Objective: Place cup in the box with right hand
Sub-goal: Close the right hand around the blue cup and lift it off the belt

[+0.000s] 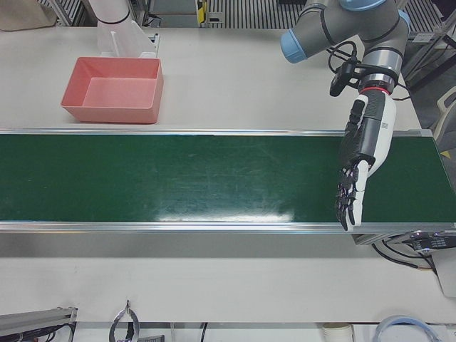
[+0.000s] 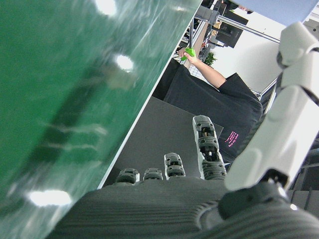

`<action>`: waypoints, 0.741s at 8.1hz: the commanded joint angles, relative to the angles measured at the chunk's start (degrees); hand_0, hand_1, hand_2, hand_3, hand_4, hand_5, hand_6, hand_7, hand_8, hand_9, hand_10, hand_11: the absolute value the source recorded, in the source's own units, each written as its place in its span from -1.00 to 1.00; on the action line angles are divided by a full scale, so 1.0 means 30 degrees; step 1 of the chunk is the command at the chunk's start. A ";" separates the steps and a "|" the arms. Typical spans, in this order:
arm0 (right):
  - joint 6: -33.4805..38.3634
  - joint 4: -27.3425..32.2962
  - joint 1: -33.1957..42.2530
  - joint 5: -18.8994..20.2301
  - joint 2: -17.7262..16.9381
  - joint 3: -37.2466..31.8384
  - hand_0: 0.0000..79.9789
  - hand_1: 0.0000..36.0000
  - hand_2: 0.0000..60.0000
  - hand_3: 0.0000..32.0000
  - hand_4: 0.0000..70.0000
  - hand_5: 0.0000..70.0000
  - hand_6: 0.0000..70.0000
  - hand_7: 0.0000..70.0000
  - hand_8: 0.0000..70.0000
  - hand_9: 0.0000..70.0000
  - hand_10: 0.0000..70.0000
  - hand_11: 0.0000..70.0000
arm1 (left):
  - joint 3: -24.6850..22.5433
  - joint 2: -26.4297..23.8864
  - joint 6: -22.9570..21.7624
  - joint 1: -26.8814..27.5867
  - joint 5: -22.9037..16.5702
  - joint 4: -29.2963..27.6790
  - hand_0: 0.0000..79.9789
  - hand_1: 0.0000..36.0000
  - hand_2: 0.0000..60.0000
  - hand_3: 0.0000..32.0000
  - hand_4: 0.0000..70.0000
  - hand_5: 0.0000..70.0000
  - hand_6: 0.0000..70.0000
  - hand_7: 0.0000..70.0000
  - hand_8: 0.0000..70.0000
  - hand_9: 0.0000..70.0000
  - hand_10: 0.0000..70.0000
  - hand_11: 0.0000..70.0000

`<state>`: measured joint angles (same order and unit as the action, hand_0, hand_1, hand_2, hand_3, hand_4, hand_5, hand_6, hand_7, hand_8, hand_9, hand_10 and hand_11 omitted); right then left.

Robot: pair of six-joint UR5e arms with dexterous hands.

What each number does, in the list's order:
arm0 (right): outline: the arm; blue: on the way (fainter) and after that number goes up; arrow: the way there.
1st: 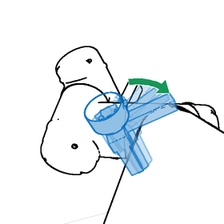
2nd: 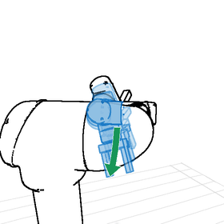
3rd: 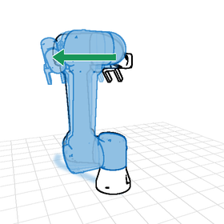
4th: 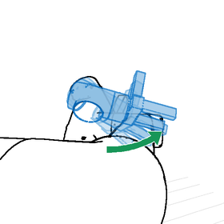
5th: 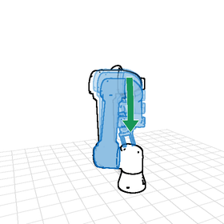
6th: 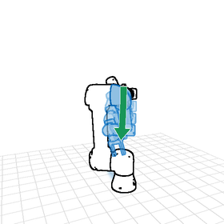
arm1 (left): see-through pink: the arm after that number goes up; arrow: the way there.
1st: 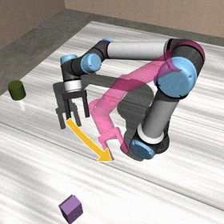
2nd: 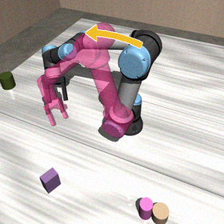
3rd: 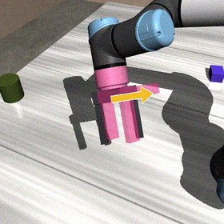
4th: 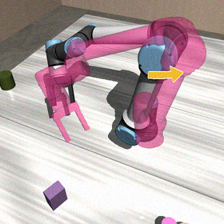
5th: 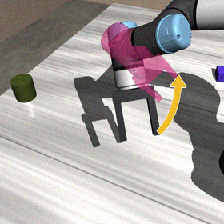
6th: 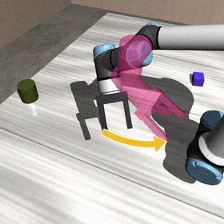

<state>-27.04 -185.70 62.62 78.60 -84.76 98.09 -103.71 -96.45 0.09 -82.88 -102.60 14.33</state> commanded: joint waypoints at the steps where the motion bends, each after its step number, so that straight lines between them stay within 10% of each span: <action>1: 0.0050 -0.0005 -0.0392 -0.0009 0.0041 0.0172 0.12 -0.53 -0.62 -0.91 -0.66 -0.92 -0.92 -0.65 -1.00 -0.90 -0.96 -0.91 | 0.0000 0.0011 0.0000 0.0000 0.0009 0.0000 -1.00 -1.00 -1.00 -1.00 -1.00 -1.00 -1.00 -1.00 -1.00 -1.00 -1.00 -1.00; 3: 0.0079 0.0024 -0.0803 -0.0068 0.0129 0.0406 0.10 -0.46 -0.47 -0.94 -0.66 -0.91 -0.91 -0.61 -0.99 -0.88 -0.95 -0.89 | 0.0000 0.0011 0.0000 0.0000 0.0009 -0.0029 -1.00 -1.00 -1.00 -1.00 -1.00 -1.00 -1.00 -1.00 -1.00 -1.00 -1.00 -1.00; 4: 0.0079 -0.0004 -0.0833 -0.0039 0.0274 0.0407 0.05 -0.28 -0.06 -0.99 -0.73 -0.91 -0.90 -0.59 -0.99 -0.88 -0.94 -0.88 | 0.0000 -0.0017 0.0000 0.0000 -0.0020 0.0000 -1.00 -1.00 -1.00 -1.00 -1.00 -1.00 -1.00 -1.00 -1.00 -1.00 -1.00 -1.00; 5: 0.0108 0.0053 -0.0804 -0.0126 0.0276 0.0436 0.13 -0.48 -0.50 -1.00 -0.43 -0.92 -0.86 -0.48 -0.99 -0.88 -0.92 -0.85 | 0.0000 0.0011 0.0000 0.0000 0.0009 0.0000 -1.00 -1.00 -1.00 -1.00 -1.00 -1.00 -1.00 -1.00 -1.00 -1.00 -1.00 -1.00; 6: 0.0167 0.0054 -0.0746 -0.0503 0.0276 0.0553 0.05 -0.50 -0.18 -1.00 -0.27 -0.85 -0.50 1.00 -0.41 0.15 -0.56 -0.34 | 0.0000 -0.0017 0.0000 0.0000 -0.0020 -0.0029 -1.00 -1.00 -1.00 -1.00 -1.00 -1.00 -1.00 -1.00 -1.00 -1.00 -1.00 -1.00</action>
<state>-26.79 -185.64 60.28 78.39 -84.08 99.28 -103.71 -96.46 0.09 -82.88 -102.60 14.31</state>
